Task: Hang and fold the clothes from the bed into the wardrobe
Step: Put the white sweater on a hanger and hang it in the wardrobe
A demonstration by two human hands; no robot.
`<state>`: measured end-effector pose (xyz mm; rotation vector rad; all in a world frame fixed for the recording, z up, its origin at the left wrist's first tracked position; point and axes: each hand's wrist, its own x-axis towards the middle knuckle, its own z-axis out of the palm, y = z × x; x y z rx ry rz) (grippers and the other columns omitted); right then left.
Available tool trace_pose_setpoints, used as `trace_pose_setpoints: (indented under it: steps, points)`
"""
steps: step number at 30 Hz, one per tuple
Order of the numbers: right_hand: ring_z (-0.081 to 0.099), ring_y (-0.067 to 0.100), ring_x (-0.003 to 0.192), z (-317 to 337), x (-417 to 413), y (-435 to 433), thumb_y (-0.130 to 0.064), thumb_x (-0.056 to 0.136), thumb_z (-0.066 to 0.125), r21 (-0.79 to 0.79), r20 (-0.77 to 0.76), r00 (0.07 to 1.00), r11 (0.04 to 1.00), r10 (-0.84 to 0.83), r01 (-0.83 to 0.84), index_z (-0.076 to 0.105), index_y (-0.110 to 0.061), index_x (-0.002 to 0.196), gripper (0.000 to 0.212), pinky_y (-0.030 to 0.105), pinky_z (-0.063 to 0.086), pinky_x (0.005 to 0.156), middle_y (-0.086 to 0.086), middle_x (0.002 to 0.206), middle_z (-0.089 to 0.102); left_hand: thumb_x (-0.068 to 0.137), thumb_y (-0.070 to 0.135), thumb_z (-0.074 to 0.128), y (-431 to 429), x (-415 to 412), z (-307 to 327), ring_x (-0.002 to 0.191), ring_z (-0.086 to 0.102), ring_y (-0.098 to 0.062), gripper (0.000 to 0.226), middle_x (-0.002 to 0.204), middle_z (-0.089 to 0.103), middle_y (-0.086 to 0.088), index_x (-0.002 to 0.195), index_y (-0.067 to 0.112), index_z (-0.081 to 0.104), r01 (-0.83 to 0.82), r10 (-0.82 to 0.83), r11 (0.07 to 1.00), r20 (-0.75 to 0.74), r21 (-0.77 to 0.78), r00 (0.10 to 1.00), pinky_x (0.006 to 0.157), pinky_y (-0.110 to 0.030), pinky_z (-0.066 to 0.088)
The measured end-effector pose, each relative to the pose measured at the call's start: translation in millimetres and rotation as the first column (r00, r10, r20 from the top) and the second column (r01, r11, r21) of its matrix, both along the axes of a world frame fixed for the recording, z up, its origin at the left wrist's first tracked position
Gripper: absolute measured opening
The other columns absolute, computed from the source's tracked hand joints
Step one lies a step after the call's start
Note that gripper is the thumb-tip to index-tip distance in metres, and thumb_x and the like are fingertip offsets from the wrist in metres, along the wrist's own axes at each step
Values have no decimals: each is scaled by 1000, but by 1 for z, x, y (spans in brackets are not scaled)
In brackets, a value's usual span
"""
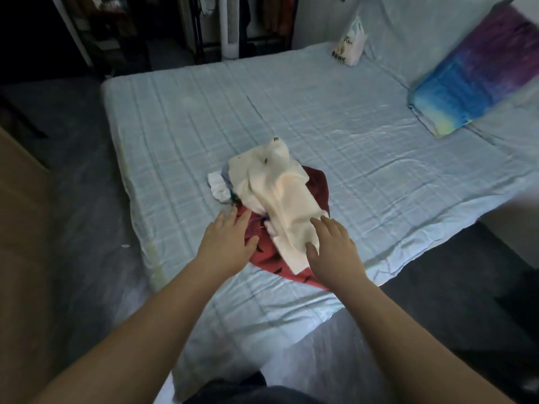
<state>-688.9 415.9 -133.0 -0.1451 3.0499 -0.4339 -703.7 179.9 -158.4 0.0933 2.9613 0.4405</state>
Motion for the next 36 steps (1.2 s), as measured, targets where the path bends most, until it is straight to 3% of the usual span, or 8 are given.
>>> trace_pose_setpoints:
  steps: [10, 15, 19, 25, 27, 29, 32, 36]
  points:
    - [26, 25, 144, -43, -103, 2, -28, 95, 52, -13, 141, 983, 993, 118, -117, 37, -18, 149, 57, 46, 34, 112, 5, 155, 35, 98, 53, 39, -2, -73, -46, 150, 18, -36, 72, 164, 20, -13, 159, 24, 13, -111, 107, 994, 153, 19, 982, 121, -46, 21]
    - [33, 28, 141, -68, -174, 5, -26, 93, 55, -25, 175, 942, 958, 286, -286, 41, -15, 147, 57, 46, 33, 113, 10, 152, 40, 99, 52, 39, 11, -106, -69, 149, 18, -35, 71, 163, 21, -14, 159, 21, 15, -272, 252, 960, 221, 61, 942, 120, -45, 22]
    - [34, 28, 140, -84, -235, 9, -19, 89, 58, -36, 216, 853, 877, 475, -479, 41, -15, 147, 61, 42, 34, 111, 9, 152, 40, 100, 46, 44, 31, -126, -86, 148, 22, -33, 69, 163, 25, -12, 158, 19, 20, -431, 390, 895, 268, 118, 881, 119, -43, 23]
    - [37, 28, 138, -114, -335, -6, -12, 85, 58, -69, 239, 648, 679, 723, -731, 46, -13, 143, 58, 40, 30, 114, 11, 148, 44, 99, 35, 52, 77, -143, -118, 145, 32, -29, 61, 155, 39, -13, 153, 13, 35, -684, 617, 694, 304, 226, 726, 119, -40, 26]
    - [41, 30, 134, -130, -356, -20, -6, 85, 58, -95, 222, 538, 567, 813, -818, 54, -14, 137, 53, 41, 35, 110, 12, 144, 49, 97, 27, 57, 93, -151, -133, 135, 44, -29, 54, 145, 51, -13, 146, 9, 45, -766, 692, 565, 330, 307, 642, 114, -37, 32]
    - [49, 33, 127, -146, -374, -38, 0, 81, 58, -123, 201, 382, 410, 902, -904, 64, -11, 126, 47, 44, 43, 104, 12, 134, 58, 95, 20, 59, 107, -160, -150, 118, 57, -27, 42, 129, 60, -12, 135, 9, 55, -843, 759, 373, 395, 388, 518, 103, -35, 42]
    - [55, 33, 120, -174, -392, -68, 2, 80, 59, -131, 227, 162, 195, 960, -972, 71, -9, 115, 38, 40, 42, 102, 11, 123, 65, 92, 12, 59, 128, -170, -179, 98, 63, -28, 27, 104, 65, -7, 119, 8, 61, -891, 784, 129, 505, 436, 361, 86, -31, 47]
    - [52, 24, 123, -208, -400, -97, -14, 91, 53, -55, 396, -26, -5, 918, -998, 66, -19, 125, 37, 34, 38, 102, 3, 128, 60, 92, 18, 63, 145, -182, -212, 95, 62, -27, 26, 94, 61, 0, 116, 8, 60, -916, 768, 37, 575, 401, 282, 76, -28, 41]
